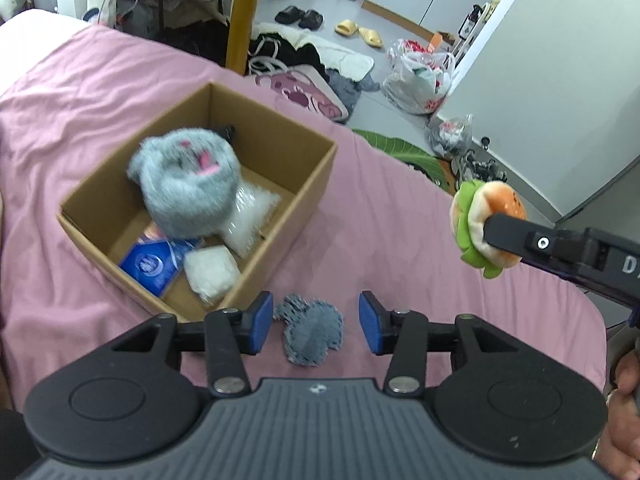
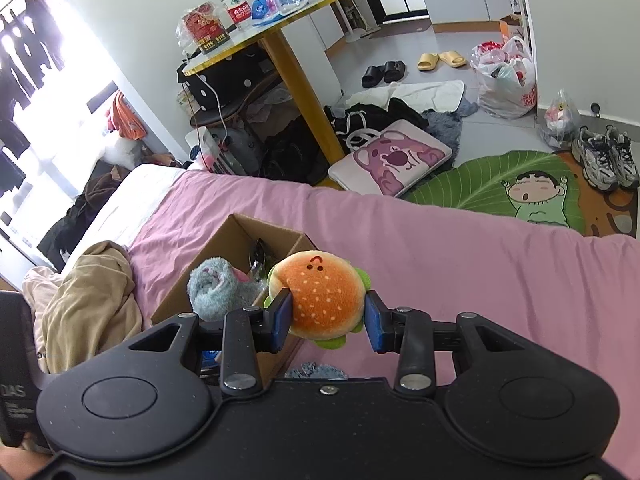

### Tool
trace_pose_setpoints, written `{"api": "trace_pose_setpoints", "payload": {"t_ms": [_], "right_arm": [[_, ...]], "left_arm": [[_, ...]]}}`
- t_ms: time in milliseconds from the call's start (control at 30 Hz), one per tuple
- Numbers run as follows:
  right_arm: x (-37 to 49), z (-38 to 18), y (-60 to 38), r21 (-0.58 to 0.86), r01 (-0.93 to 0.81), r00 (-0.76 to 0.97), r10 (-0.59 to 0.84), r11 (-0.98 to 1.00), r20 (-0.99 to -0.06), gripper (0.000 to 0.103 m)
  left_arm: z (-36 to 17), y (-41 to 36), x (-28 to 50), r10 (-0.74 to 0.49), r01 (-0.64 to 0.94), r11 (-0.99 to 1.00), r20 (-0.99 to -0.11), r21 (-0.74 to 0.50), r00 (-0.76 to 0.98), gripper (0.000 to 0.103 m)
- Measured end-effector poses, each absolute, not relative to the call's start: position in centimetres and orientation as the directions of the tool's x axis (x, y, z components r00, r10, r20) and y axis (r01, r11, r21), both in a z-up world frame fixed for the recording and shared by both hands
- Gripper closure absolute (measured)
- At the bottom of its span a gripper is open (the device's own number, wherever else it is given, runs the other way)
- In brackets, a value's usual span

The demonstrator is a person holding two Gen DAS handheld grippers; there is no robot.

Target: Organize soft objects

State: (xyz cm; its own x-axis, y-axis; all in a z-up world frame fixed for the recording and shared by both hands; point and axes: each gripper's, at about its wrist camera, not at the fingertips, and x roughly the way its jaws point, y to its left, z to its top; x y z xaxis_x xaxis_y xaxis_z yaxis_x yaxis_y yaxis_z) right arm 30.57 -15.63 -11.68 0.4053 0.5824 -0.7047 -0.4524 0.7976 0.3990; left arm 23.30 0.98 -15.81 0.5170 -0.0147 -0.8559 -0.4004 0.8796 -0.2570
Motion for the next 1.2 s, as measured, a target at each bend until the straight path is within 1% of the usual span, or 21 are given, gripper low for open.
{"api": "trace_pose_setpoints", "payload": {"t_ms": [433,733,833,967,1100,1133,1167,1200], "right_arm": [[31.8,-13.0,-17.2,0.423,-0.421,0.398,0.582,0.803,-0.709,0.066],[31.9,-13.7,-16.9,0.417,-0.418,0.388,0.574,0.807,-0.721,0.065],[32.1,-14.0,-16.6,0.41,-0.422,0.379,0.568,0.809,-0.731,0.065],[32.2,-14.8,-16.1,0.379,-0.42,0.369,0.537,0.825,-0.759,0.065],[32.5,-15.6,-15.8,0.362,-0.41,0.363,0.513,0.838,-0.778,0.065],[32.5,-15.8,-15.8,0.359,-0.409,0.362,0.51,0.839,-0.78,0.065],[32.4,-15.8,-15.8,0.357,-0.408,0.361,0.508,0.84,-0.782,0.065],[32.4,-15.9,-15.7,0.355,-0.409,0.36,0.507,0.84,-0.783,0.065]], "left_arm": [[-21.8,-0.6,25.4,-0.01,-0.464,0.858,-0.909,-0.222,0.417,0.057],[-23.9,-1.4,26.1,0.014,-0.495,0.847,-0.923,-0.194,0.385,0.057],[-24.3,-1.5,26.2,0.024,-0.507,0.84,-0.921,-0.192,0.389,0.059],[-24.2,-1.5,26.0,0.031,-0.505,0.843,-0.92,-0.186,0.39,0.069],[-24.2,-1.5,26.1,0.024,-0.5,0.843,-0.916,-0.197,0.401,0.074],[-24.0,-1.4,26.1,0.024,-0.498,0.844,-0.913,-0.199,0.407,0.078],[-23.9,-1.4,26.1,0.022,-0.493,0.847,-0.913,-0.2,0.408,0.095],[-23.7,-1.3,25.9,0.02,-0.492,0.847,-0.913,-0.201,0.407,0.103]]}}
